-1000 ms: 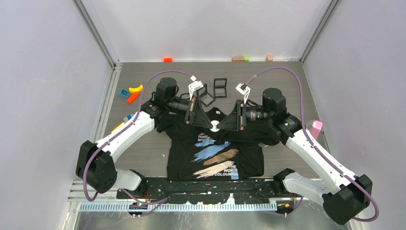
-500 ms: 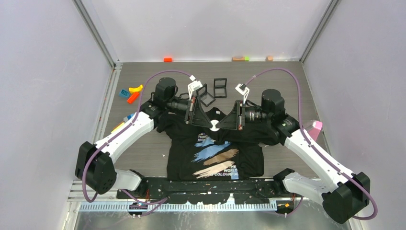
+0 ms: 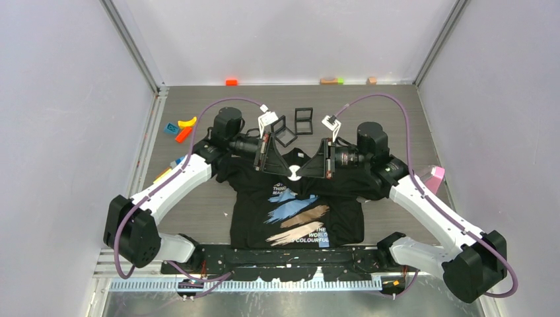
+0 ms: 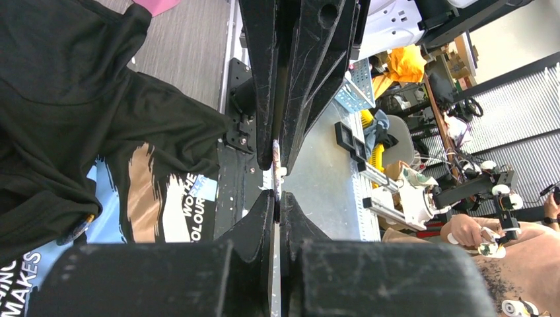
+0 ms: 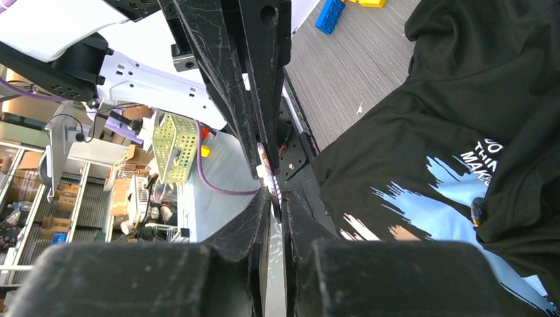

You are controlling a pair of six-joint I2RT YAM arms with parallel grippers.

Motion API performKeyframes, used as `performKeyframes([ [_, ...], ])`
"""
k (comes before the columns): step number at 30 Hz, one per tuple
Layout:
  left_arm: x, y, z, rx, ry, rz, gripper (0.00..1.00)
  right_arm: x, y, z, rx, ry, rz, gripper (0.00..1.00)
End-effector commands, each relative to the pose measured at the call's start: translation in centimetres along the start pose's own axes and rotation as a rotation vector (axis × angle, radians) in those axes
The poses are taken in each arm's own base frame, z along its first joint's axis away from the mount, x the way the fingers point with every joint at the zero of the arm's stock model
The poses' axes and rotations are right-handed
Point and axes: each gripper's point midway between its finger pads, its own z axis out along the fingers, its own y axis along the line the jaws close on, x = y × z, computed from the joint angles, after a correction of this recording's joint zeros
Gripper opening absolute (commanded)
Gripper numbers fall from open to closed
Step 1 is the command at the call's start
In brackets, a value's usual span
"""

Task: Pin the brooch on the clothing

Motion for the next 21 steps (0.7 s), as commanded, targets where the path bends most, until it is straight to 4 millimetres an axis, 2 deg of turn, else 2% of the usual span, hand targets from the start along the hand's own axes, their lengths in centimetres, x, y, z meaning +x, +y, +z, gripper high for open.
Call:
performKeyframes([
  [1,-0.5,-1.1,0.0,0.017,-0.011,0.06,0.0,-0.9,0.2,1.0,0.016,-0.021,-0.025,0.15],
  [6,-0.7,-1.1,0.0,0.008,-0.019,0.06,0.0,-1.1,-1.0,2.2,0.095,-0.019,-0.031,0.15],
  [8,-0.8,-1.0,0.0,-0.004,-0.025,0.061,0.0,-1.3,-2.1,2.7,0.159,-0.037,-0.016,0.15],
  [10,-0.8,-0.9,-0.1,-0.015,-0.029,0.059,0.0,-1.6,-3.8,2.7,0.254,-0.071,-0.008,0.15],
  [12,-0.8,-1.0,-0.1,-0.013,-0.029,0.062,0.0,-1.7,-4.3,2.1,0.301,-0.094,-0.021,0.18],
  [13,-0.8,-1.0,-0.1,-0.014,-0.029,0.064,0.0,-1.5,-4.6,1.8,0.313,-0.095,-0.025,0.21],
  [15,-0.7,-0.9,-0.1,-0.024,-0.027,0.064,0.0,-1.7,-4.0,1.0,0.299,-0.121,-0.045,0.29],
  [18,-0.7,-0.9,-0.2,-0.029,-0.025,0.067,0.0,-2.1,-2.7,-0.9,0.277,-0.15,-0.072,0.46],
  [21,-0.7,-0.8,-0.2,-0.029,-0.024,0.067,0.0,-1.9,-1.7,-2.3,0.273,-0.152,-0.126,0.56],
])
